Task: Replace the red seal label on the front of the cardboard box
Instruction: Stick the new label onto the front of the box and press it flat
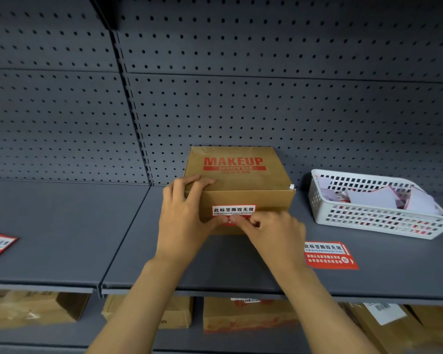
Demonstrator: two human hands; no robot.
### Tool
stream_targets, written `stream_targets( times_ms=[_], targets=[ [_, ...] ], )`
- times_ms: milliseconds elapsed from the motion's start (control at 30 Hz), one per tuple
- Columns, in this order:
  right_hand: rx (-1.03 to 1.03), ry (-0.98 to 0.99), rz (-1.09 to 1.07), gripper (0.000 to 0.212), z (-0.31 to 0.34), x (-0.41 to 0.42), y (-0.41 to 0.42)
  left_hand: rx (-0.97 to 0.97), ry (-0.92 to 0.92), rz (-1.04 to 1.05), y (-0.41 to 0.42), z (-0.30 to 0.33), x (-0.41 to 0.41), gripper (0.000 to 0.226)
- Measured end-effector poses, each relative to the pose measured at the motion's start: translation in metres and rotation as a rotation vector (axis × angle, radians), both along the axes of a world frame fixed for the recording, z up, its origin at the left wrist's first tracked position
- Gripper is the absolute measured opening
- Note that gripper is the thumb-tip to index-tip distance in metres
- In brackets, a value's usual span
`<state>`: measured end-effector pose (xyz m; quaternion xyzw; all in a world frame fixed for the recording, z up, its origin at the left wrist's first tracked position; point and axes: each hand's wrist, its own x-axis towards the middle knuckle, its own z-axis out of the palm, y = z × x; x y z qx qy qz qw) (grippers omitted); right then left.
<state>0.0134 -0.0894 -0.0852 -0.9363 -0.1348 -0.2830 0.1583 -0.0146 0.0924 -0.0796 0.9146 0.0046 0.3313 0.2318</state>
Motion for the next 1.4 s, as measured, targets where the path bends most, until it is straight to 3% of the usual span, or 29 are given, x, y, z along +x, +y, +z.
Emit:
stream_targets(
  times_ms=[400,700,1067,1400],
  targets=[
    [0.026,0.023,-0.024,0.067,-0.005,0.003,-0.033,0.059,0.067,-0.109,0.019,0.001,-0.003,0.091],
    [-0.013,0.024,0.028,0.063,-0.009,-0.001,-0.002,0.032,0.001,0.012,0.000,-0.002,0.001,0.090],
    [0.028,0.067,-0.016,0.064,-0.009,0.001,-0.035,0.035,0.065,-0.084,0.014,0.002,-0.002,0.091],
    [0.011,0.076,0.046,0.062,-0.019,0.002,-0.006,0.034,0.054,0.038,-0.004,0.002,-0.003,0.097]
  ],
)
